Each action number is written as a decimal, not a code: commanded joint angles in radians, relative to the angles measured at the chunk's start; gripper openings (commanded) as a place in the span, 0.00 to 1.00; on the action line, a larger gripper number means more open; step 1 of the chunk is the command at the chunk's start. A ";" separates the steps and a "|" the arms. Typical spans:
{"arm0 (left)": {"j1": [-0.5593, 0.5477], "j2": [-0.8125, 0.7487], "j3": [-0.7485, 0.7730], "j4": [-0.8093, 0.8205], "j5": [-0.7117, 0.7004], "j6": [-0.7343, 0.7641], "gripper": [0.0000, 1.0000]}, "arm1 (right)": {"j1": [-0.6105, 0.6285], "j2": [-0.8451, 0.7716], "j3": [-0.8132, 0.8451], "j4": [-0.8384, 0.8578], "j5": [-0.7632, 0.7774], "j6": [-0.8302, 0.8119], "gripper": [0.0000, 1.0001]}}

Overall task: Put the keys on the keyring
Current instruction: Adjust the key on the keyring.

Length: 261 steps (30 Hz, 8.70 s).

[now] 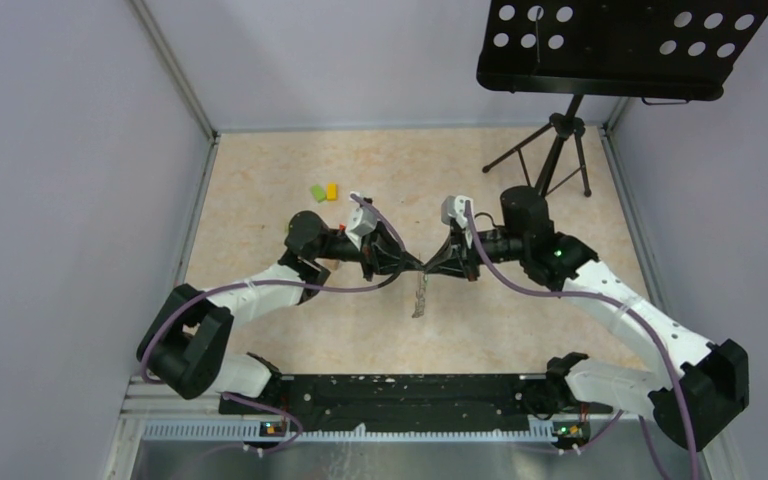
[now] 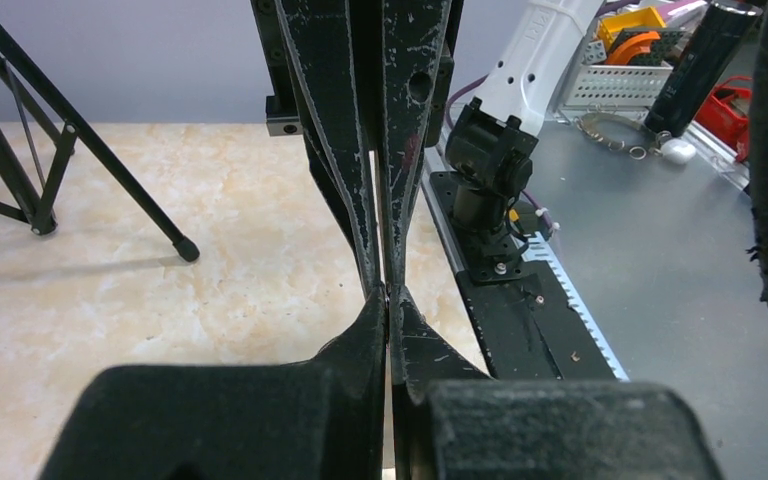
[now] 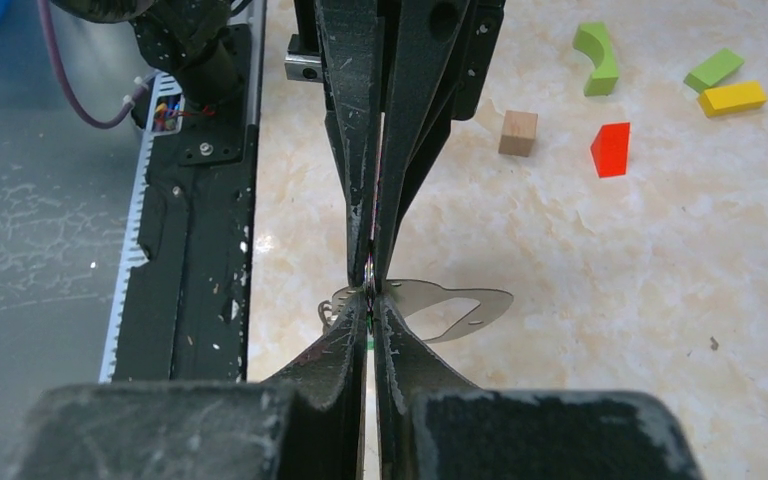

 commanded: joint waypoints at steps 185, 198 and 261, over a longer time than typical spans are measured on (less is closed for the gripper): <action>0.000 -0.011 0.053 -0.064 0.008 0.025 0.00 | 0.071 0.001 0.026 -0.027 0.120 -0.128 0.00; 0.009 -0.031 0.035 -0.117 0.052 0.220 0.26 | 0.083 0.079 0.246 -0.352 0.258 -0.251 0.00; 0.005 0.093 -0.005 0.102 0.042 0.149 0.16 | 0.159 0.216 0.402 -0.496 0.369 -0.264 0.00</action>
